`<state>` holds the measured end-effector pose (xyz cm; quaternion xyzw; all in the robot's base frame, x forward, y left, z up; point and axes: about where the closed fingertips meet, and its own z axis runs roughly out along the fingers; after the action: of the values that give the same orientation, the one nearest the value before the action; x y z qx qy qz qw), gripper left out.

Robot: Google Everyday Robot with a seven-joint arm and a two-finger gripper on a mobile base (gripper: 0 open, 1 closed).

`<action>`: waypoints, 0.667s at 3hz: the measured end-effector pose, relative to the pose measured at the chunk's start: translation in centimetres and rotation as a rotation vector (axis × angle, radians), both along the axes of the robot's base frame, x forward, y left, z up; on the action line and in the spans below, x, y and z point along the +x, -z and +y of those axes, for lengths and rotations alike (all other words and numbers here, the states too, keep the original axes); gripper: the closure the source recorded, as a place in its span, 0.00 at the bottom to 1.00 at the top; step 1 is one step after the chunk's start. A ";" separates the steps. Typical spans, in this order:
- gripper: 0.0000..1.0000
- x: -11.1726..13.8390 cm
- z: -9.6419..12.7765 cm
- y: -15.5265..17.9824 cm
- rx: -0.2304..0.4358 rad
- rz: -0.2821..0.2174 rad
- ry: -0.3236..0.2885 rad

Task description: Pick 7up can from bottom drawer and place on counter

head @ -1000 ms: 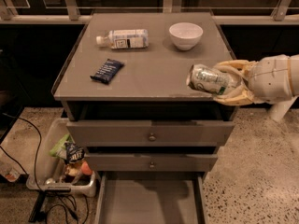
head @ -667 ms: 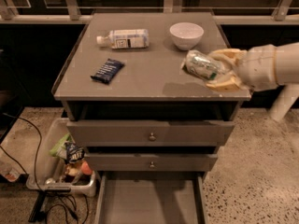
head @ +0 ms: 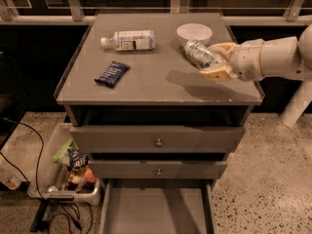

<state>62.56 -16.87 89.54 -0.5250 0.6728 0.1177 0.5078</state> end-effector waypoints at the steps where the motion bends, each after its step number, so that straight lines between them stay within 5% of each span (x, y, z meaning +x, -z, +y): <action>1: 1.00 1.9 0.9 2.3 0.058 0.075 0.027; 2: 1.00 3.0 1.5 3.6 0.091 0.115 0.039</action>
Offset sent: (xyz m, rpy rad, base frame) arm 0.0432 0.0169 -0.0486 0.1298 0.1599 -0.0632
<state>65.54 -15.35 85.98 -0.4807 0.7048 0.1681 0.4939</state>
